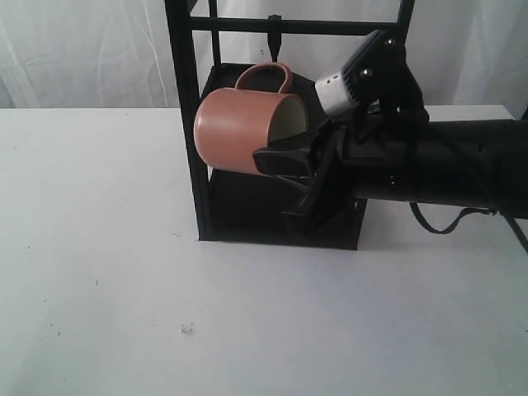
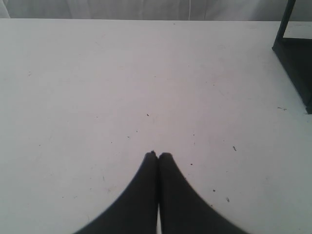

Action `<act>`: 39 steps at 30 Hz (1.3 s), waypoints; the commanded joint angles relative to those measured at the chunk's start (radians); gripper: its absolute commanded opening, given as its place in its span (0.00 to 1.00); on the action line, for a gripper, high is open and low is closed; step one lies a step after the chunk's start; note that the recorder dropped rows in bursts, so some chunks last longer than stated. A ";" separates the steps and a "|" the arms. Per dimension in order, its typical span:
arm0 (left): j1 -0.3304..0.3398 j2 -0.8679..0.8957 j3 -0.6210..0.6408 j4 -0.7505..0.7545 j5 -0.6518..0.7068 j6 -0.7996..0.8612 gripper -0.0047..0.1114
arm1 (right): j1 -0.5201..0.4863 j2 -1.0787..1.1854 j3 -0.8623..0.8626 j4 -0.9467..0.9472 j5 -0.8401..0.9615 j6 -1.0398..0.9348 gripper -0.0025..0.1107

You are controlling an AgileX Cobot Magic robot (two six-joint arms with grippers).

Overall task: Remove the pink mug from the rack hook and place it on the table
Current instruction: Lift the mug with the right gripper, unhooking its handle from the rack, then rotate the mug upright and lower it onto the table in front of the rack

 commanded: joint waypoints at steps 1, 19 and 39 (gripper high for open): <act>-0.008 -0.004 0.003 0.000 -0.001 -0.006 0.04 | 0.001 -0.042 0.003 0.011 0.037 0.006 0.02; -0.008 -0.004 0.003 0.000 -0.001 -0.006 0.04 | 0.021 -0.093 -0.020 -0.098 0.311 0.039 0.02; -0.008 -0.004 0.003 0.000 -0.001 -0.006 0.04 | 0.234 -0.088 -0.294 -1.440 0.290 1.265 0.02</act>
